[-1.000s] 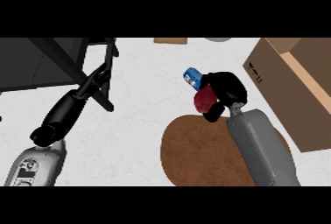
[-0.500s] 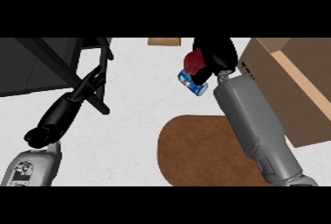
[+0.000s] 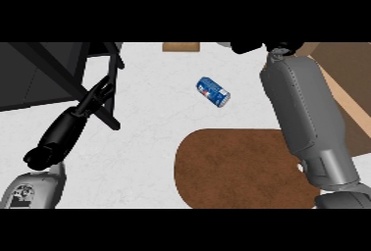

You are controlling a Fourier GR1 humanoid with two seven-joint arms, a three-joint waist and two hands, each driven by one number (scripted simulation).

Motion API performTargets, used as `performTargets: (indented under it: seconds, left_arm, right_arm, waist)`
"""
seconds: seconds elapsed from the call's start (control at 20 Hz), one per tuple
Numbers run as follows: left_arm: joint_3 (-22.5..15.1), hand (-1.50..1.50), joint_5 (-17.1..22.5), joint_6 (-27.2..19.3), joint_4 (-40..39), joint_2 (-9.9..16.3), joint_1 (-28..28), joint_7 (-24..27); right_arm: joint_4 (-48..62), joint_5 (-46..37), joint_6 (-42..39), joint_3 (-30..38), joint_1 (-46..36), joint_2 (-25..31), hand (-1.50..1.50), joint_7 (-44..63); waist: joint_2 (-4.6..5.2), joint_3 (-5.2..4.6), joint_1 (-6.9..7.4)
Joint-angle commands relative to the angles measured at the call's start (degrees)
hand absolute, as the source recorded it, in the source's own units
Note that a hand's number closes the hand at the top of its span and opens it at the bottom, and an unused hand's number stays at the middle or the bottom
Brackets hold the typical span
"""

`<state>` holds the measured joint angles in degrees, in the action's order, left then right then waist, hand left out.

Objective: Pick the pear from the cutting board and place it in the cardboard box

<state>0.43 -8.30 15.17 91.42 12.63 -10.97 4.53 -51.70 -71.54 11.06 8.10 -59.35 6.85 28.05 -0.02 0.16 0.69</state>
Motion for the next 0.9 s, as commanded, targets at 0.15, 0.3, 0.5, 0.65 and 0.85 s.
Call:
performTargets:
  seconds: [0.15,0.3,0.5,0.65,0.85]
  left_arm:
    - [2.3,0.00,-0.1,-0.4,-2.7,0.9,-2.4,-1.1]
    - [1.9,0.00,0.5,0.3,1.2,0.9,-1.7,-4.4]
    - [1.1,0.00,-0.9,-1.9,-1.3,-1.4,-1.5,-1.6]
    - [1.2,0.00,-1.0,-0.4,-1.6,0.0,-0.3,0.4]
    - [1.2,0.00,-0.8,-0.3,-1.8,-0.2,-1.5,-0.7]
  right_arm:
    - [4.8,2.0,5.7,7.5,-2.0,7.3,1.50,2.1]
    - [10.2,3.9,7.1,10.7,-1.7,13.1,1.50,-2.4]
    - [16.0,2.9,-0.9,10.1,-3.5,19.8,1.50,-4.9]
    - [19.6,5.8,-6.3,11.9,-0.8,22.5,1.50,-8.5]
    - [25.7,8.2,-12.9,13.9,0.9,25.3,1.50,-11.5]
  waist:
    - [0.39,-0.16,-0.03]
    - [0.50,-0.11,0.58]
    - [0.65,-0.15,0.56]
    - [0.57,-0.14,0.16]
    - [0.70,-0.10,0.26]
